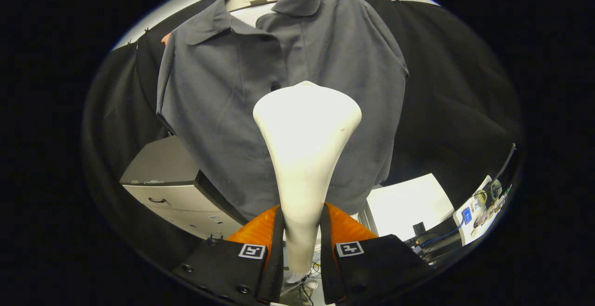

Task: Iron the clothes twice with a garment steamer, once on the left side and once on the right side.

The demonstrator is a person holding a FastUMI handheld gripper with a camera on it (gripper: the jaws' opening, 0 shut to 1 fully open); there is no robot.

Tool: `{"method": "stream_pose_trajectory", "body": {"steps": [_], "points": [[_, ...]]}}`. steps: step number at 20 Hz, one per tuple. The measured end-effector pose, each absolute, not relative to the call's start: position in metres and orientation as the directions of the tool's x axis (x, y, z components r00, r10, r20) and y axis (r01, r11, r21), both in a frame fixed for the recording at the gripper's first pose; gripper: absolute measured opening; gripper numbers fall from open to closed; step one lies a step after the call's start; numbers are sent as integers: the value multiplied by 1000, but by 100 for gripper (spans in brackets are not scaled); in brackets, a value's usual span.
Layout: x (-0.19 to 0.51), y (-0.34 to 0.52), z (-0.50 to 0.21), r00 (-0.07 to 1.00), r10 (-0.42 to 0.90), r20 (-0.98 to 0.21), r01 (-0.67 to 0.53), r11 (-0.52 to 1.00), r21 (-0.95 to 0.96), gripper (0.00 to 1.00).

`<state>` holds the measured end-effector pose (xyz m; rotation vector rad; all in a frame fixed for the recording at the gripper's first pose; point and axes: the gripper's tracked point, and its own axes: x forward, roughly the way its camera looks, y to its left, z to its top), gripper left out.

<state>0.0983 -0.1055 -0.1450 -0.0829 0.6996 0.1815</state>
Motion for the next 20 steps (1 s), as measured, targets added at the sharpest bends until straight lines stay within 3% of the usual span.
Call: {"method": "stream_pose_trajectory", "body": {"steps": [20], "points": [[176,-149,-27,861,133,-491,-179,983,-47,41]]}}
